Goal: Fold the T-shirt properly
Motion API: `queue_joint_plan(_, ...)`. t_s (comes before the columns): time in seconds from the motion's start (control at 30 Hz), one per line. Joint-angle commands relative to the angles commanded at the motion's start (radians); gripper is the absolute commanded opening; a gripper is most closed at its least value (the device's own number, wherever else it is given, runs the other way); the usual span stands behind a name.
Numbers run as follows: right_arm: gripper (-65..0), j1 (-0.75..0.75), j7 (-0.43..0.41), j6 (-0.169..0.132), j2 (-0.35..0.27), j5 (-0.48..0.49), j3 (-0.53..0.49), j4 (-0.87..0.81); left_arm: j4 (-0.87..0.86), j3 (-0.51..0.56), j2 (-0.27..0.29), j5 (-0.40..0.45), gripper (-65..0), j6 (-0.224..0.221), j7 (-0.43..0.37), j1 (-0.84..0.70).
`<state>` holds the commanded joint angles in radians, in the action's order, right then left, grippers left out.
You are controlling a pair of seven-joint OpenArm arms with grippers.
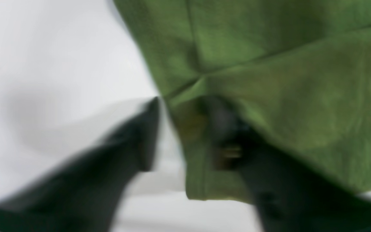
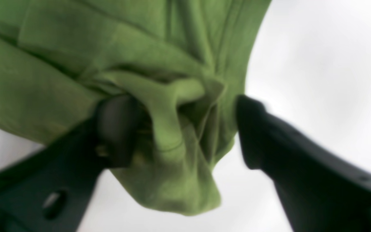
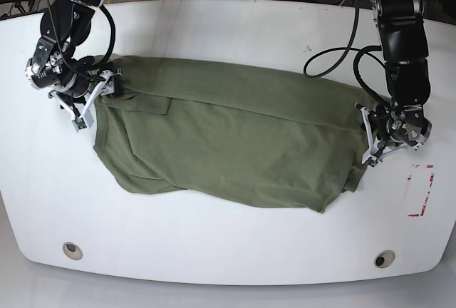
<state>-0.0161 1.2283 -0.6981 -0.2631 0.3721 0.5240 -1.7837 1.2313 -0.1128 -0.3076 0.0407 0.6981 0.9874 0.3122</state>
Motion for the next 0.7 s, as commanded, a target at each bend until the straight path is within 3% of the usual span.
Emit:
queue_joint_plan(0.33,-11.9,-0.044,0.089,0.000,0.008,0.008,0.005,-0.143,0.226,-0.015,0.005,-0.003,-25.1,0.000,0.071,0.002)
queue_joint_plan(0.6,-12.0,-0.120,0.092,0.000,0.064,0.011,0.032,-0.221,0.442,-0.017,0.002,-0.003,-25.3,0.000,0.109,-0.121)
queue_joint_plan(0.7,-15.7,-0.146,0.092,0.000,0.084,0.009,0.048,-0.222,0.493,-0.021,0.006,-0.003,-25.3,0.000,0.109,-0.184)
